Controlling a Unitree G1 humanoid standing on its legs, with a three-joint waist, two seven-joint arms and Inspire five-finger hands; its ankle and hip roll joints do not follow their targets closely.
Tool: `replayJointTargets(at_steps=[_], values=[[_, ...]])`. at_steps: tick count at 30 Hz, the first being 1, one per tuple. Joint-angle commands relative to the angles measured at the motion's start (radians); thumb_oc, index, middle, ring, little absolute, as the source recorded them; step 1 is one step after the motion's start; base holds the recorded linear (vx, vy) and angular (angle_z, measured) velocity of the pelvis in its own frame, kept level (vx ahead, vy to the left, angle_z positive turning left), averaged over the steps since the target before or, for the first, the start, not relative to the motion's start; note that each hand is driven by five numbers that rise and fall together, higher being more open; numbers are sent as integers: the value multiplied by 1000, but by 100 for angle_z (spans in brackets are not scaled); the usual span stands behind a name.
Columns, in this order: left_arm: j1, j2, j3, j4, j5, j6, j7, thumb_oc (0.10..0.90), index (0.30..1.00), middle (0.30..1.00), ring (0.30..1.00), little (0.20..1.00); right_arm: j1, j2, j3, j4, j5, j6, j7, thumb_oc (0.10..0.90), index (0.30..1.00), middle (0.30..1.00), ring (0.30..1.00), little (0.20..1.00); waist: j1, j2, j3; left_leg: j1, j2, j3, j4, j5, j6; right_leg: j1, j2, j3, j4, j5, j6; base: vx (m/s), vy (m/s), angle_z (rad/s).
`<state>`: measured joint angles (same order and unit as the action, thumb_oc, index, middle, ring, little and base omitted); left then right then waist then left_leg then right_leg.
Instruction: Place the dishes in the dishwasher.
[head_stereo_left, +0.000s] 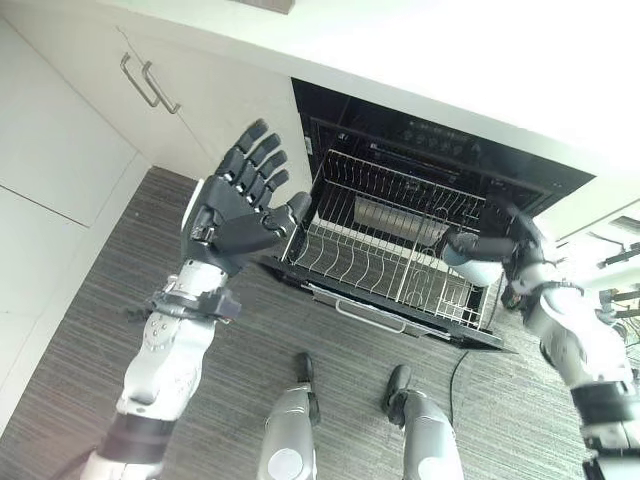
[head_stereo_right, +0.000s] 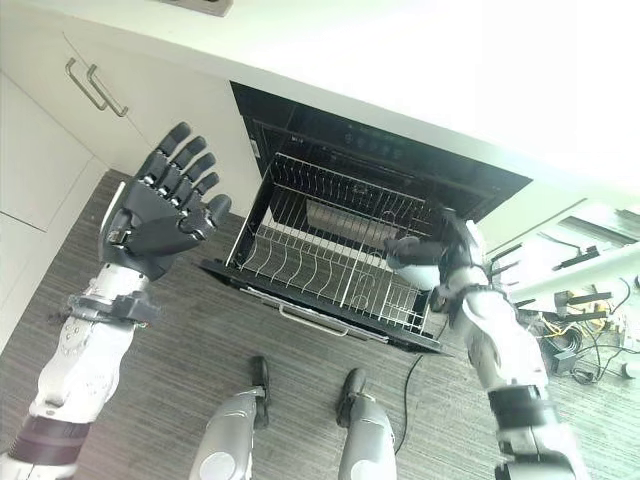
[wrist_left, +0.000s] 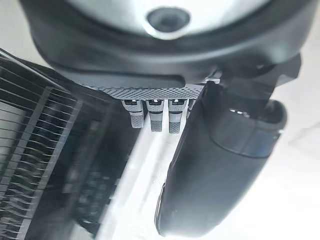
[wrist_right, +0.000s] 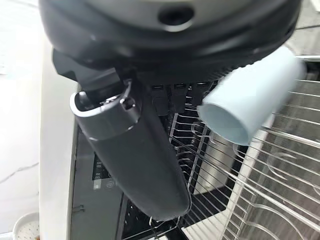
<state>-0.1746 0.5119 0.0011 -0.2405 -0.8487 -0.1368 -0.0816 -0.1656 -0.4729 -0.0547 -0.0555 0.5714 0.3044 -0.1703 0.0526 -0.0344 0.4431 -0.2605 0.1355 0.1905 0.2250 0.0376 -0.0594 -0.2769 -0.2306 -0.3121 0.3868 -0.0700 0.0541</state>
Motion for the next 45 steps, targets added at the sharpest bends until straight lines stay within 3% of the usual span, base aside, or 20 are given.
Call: replayJointTargets(at_steps=[1,5,9,11,12,14,15,17,22,24,26,27,30,35,36,37,38,41,43,45], values=[[-14,1,66,-97,52,-160,-77,800,900,900,900,900,-60,-61,-32,-21,28,-117,75,800,900,900,900,900,-18,-6,-134,60,10,-28,75,-242,-12,76,-19,45,-87,-50,123,98,122,5],[84,-25,124,-130,33,-82,-214,800,900,900,900,900,138,36,-109,-147,11,-152,178,800,900,900,900,900,-50,-29,-169,112,-10,-12,75,-262,9,107,-36,61,-87,-5,162,96,185,4],[129,-10,151,-136,19,-39,-247,800,900,900,900,900,203,45,-125,-204,-2,-181,223,800,900,900,900,900,-79,-34,-175,130,-26,7,75,-273,19,96,-37,100,-87,30,173,54,168,-23],[156,10,148,-141,39,-17,-256,800,900,900,900,900,224,53,-125,-226,16,-221,246,800,900,900,900,900,-93,-33,-171,153,-26,45,75,-291,28,110,-35,78,-87,58,177,-10,186,-55],[169,20,150,-140,45,-21,-251,800,900,900,900,900,223,52,-124,-232,13,-244,262,800,900,900,900,900,-90,-28,-168,159,-20,72,75,-292,37,145,-21,22,-87,69,170,-102,183,-80],[176,30,153,-142,30,-32,-239,800,900,900,900,900,218,32,-121,-249,20,-274,265,800,900,900,900,900,-91,-9,-164,156,-1,95,75,-278,43,198,46,-21,-87,18,143,-112,131,-119],[175,30,152,-141,28,-35,-236,800,900,900,900,900,216,28,-120,-251,20,-279,265,800,900,900,900,900,-92,-6,-164,154,1,96,75,-275,43,207,65,-19,-87,10,137,-94,50,-126],[148,21,130,-126,18,-52,-227,800,900,900,900,900,176,7,-122,-248,36,-319,240,800,900,900,900,900,-105,2,-165,145,-9,105,75,-265,40,235,165,14,-87,-57,89,-72,2,-83],[127,10,127,-123,5,-59,-231,800,900,900,900,900,184,-19,-162,-285,76,-345,227,800,900,900,900,900,-119,7,-187,194,-51,125,75,-283,45,234,173,38,-87,-152,29,108,-163,-14],[149,-9,134,-143,-12,-67,-244,800,900,900,900,900,195,-33,-182,-300,75,-346,234,800,900,900,900,900,-125,14,-191,237,-62,155,75,-258,33,245,158,44,-87,-153,10,165,-131,10],[156,-42,124,-156,5,-76,-245,800,900,900,900,900,173,-51,-183,-305,56,-328,227,800,900,900,900,900,-110,1,-174,251,-86,124,75,-136,-14,264,126,68,-87,-143,-5,133,-21,-7],[161,-51,124,-161,10,-83,-235,800,900,900,900,900,149,-59,-180,-305,45,-316,220,800,900,900,900,900,-101,-1,-167,233,-85,95,75,-117,-18,264,119,87,-87,-137,-8,94,177,-25],[189,-71,135,-177,10,-119,-212,800,900,900,900,900,107,-65,-172,-299,22,-298,239,800,900,900,900,900,-107,9,-182,217,-6,65,75,-178,-17,248,115,140,-87,-133,4,42,308,-59],[216,-114,137,-191,-9,-149,-191,800,900,900,900,900,120,-106,-193,-320,21,-288,261,800,900,900,900,900,-114,31,-238,145,126,-58,75,-140,-81,226,97,190,-87,-148,16,71,464,-27],[216,-133,136,-176,-11,-159,-205,800,900,900,900,900,94,-126,-201,-318,20,-273,259,800,900,900,900,900,-122,43,-252,137,183,-94,75,-112,-107,225,65,202,-87,-153,27,80,739,-45],[215,-137,136,-169,-7,-165,-212,800,900,900,900,900,84,-131,-202,-318,19,-268,255,800,900,900,900,900,-124,46,-255,143,191,-96,75,-123,-113,223,47,202,-87,-149,38,85,1104,-65],[219,-134,150,-165,-4,-173,-224,800,900,900,900,900,70,-140,-209,-324,11,-261,244,800,900,900,900,900,-119,55,-255,161,170,-113,75,-167,-118,220,-3,212,-87,-133,80,36,708,-49],[219,-93,194,-154,-33,-147,-261,800,900,900,900,900,100,-126,-241,-327,-4,-291,240,800,900,900,900,900,-121,51,-249,181,140,-61,75,-180,-112,220,-83,223,-87,-90,157,8,734,-16],[212,-66,205,-153,-65,-109,-285,800,900,900,900,900,161,-103,-281,-345,4,-329,230,800,900,900,900,900,-119,35,-245,174,101,-46,75,-196,-90,211,-139,217,-87,-34,172,-19,545,4],[204,-46,210,-139,-58,-91,-306,800,900,900,900,900,203,-69,-314,-350,57,-354,225,800,900,900,900,900,-119,14,-245,167,54,-29,75,-212,-67,167,-205,207,-87,115,178,-34,583,21]])
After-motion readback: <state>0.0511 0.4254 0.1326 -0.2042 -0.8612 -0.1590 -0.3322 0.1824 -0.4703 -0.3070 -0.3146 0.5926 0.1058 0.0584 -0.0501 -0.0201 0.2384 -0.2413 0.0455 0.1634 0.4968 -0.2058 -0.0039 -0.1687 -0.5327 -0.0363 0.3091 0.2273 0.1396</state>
